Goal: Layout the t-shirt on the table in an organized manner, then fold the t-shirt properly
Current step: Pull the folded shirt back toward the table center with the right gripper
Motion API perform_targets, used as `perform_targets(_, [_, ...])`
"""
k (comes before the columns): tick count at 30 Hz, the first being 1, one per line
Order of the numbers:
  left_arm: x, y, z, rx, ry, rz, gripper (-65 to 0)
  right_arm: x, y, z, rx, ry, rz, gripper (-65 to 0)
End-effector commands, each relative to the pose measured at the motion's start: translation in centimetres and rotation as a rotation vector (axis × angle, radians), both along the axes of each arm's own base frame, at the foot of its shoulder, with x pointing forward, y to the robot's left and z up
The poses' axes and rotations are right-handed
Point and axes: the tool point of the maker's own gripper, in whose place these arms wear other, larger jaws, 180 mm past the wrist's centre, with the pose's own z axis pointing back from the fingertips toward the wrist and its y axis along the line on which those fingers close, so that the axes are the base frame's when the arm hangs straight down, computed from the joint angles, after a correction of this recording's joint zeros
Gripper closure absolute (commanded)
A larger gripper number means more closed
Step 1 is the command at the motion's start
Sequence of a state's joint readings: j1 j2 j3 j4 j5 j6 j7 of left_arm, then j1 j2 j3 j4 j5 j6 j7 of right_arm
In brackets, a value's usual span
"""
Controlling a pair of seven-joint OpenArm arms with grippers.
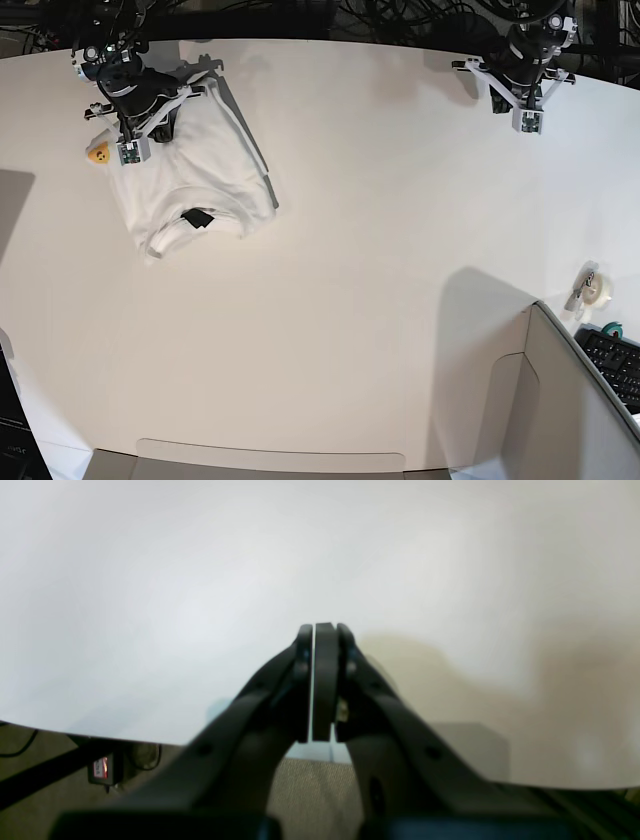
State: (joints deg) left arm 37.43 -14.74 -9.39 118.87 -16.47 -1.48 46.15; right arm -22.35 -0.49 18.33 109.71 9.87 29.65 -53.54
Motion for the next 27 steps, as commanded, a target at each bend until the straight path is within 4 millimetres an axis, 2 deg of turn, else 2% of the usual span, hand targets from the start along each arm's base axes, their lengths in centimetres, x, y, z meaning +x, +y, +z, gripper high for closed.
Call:
perform_targets(1, [0.4, 0.2, 0.7, 0.013, -0.030, -0.003, 0.0, -2.9, -0.1, -2.3, -0.028, 0.160, 0.023, 0.0])
perform_targets(3, [-0.3, 0.2, 0.4, 0.013, -0.013, -0.003, 0.0, -2.9, -0.2, -2.3, -0.029, 0.160, 0.021, 0.0])
perform_targets(5, [-0.7, 0.2, 0.3, 0.013, -0.002, -0.004, 0.0, -3.1, -1.3, -2.2, -0.037, 0.159, -0.013, 0.0])
perform_targets(7, [-0.7, 0.2, 0.3, 0.013, 0.000, -0.004, 0.0, -3.4, -2.8, -2.1, -0.044, 0.158, -0.070, 0.0])
perform_targets(10, [-0.9, 0.2, 0.2, 0.012, 0.005, -0.005, 0.0, -4.0, -6.3, -1.7, -0.069, 0.152, -0.190, 0.0])
perform_targets(13, [-1.3, 0.2, 0.0, 0.012, 0.014, -0.005, 0.0, -4.5, -8.6, -2.1, -0.042, 0.152, -0.293, 0.0])
perform_targets(15, [-1.4, 0.1, 0.0, 0.011, 0.017, -0.006, 0.0, -5.0, -9.5, -2.5, -0.028, 0.159, -0.331, 0.0])
perform_targets(18, [-1.5, -0.8, -0.3, -0.004, 0.026, -0.030, 0.0, -5.0, -10.1, -2.8, -0.012, 0.159, -0.365, 0.0])
perform_targets(22, [-1.7, -2.3, -0.7, -0.032, 0.039, -0.062, 0.0, -4.5, -9.1, -2.4, 0.022, 0.133, -0.360, 0.0])
perform_targets(24, [-1.8, -3.0, -0.9, -0.044, 0.044, -0.076, 0.0, -3.6, -8.7, -1.0, 0.040, 0.077, -0.352, 0.0])
perform_targets(27, [-1.8, -3.2, -1.0, -0.049, 0.045, -0.080, 0.0, -2.5, -8.6, 2.1, 0.007, -0.015, -0.330, 0.0])
